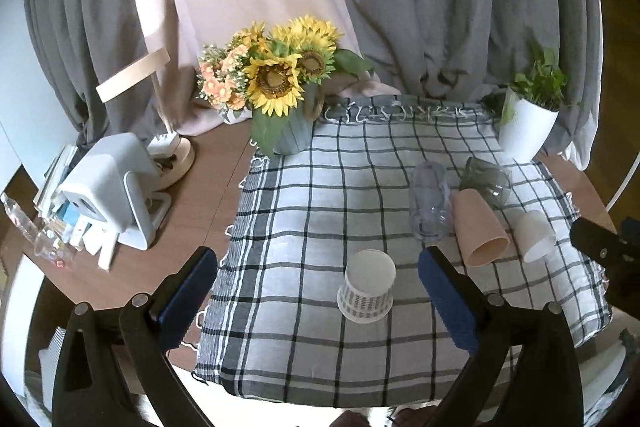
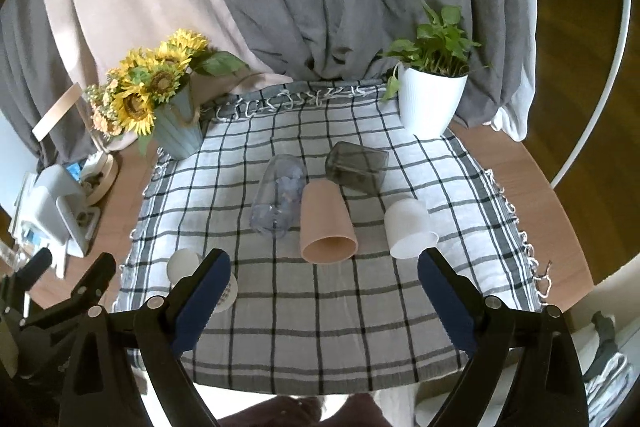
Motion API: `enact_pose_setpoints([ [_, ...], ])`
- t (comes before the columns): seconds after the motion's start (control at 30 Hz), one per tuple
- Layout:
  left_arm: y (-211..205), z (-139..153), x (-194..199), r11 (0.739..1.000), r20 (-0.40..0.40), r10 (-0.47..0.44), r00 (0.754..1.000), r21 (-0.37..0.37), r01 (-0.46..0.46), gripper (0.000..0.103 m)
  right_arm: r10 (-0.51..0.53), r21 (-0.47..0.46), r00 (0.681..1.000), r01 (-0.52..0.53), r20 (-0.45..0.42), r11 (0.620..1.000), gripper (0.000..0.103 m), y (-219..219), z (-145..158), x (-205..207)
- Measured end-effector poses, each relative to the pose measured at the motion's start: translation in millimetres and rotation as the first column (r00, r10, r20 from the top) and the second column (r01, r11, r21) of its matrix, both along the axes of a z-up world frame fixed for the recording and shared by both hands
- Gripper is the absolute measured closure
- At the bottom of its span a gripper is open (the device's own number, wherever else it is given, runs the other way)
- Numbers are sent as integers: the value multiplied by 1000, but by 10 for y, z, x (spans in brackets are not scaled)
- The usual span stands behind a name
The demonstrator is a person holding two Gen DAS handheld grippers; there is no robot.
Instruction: Flip cup upside down
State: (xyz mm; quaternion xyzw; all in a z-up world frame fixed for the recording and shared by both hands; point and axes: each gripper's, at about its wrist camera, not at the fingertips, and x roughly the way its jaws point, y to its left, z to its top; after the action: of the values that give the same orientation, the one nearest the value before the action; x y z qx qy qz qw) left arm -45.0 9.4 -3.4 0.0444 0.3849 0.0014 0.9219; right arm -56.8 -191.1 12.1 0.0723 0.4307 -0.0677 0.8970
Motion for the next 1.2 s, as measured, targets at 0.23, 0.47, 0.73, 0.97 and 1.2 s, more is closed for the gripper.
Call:
enact_pose_setpoints([
  [0.23,26,39,-46,1000,12,4,1000,-23,-4,0,31,24,1000,-31,1,999,7,29,0,-33],
  [0.47,10,22,-47,1000,0,14,1000,-13,-14,0,36,35,999,-36,-12,999,7,35,-31,-33],
  [0.73,-10,-9,-30,1000,-12,17,1000,-10,-18,0,34,34,999,-34,-13,999,7,28,-32,-40],
  [0.97,-13,-29,-25,1000,-19,22,1000,-7,-22,0,33,35,999,-32,-17,999,7,39,-46,-52],
  [1.2,-15,-35,-35,1000,-16,23,1000,-7,-23,0,33,35,999,-32,-18,999,7,41,-49,-51],
])
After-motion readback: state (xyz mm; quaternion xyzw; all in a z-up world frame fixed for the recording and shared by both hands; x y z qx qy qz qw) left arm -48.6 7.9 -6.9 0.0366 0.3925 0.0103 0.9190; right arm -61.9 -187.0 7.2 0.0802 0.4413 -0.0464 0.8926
